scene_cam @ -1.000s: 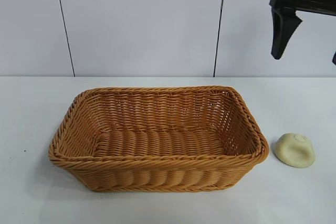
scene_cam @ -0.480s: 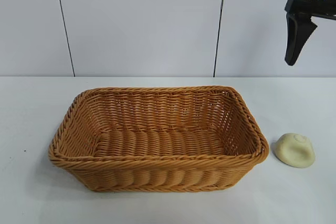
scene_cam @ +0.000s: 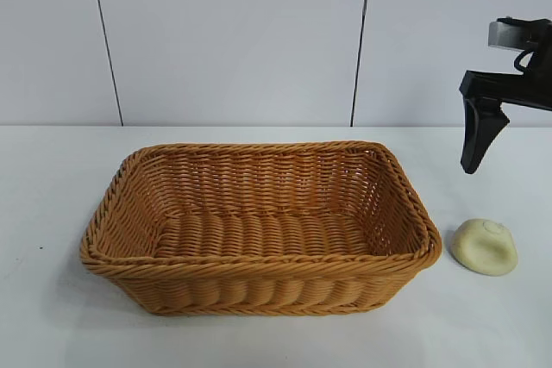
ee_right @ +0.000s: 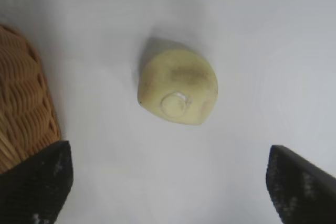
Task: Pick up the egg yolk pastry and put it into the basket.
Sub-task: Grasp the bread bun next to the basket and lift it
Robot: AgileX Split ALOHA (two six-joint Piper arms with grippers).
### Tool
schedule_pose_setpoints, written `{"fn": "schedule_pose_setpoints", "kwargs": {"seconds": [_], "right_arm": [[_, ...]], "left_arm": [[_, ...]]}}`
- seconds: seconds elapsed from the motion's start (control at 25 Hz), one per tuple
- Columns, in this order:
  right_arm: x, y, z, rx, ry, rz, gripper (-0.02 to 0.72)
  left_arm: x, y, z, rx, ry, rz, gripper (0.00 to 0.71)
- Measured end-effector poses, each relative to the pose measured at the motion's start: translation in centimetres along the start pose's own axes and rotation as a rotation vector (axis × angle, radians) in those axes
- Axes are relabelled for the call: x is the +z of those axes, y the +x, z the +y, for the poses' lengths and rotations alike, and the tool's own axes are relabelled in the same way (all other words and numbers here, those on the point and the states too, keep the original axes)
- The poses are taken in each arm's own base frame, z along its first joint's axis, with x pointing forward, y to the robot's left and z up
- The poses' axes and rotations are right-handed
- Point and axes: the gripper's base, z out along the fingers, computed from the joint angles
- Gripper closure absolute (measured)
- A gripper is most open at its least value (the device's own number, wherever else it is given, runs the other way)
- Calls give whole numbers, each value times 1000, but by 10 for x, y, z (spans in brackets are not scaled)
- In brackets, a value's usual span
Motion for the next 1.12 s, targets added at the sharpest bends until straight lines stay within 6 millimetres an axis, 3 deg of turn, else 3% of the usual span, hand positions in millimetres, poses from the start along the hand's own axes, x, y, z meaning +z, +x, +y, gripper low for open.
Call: {"fn": "schedule_pose_setpoints", "kwargs": {"seconds": [0.56,0.84,0.96,1.12], "right_arm": [[80,-9,-7,45,15,123,10],[93,-10,-9,69,19,122,25],[93,-10,-9,69,20,125,138],[94,-9,-8,74,16,135,386]], "left_arm": [[0,0,0,0,0,0,14],[0,0,0,0,0,0,14],[0,0,0,0,0,0,14],[0,0,0,0,0,0,14]]}}
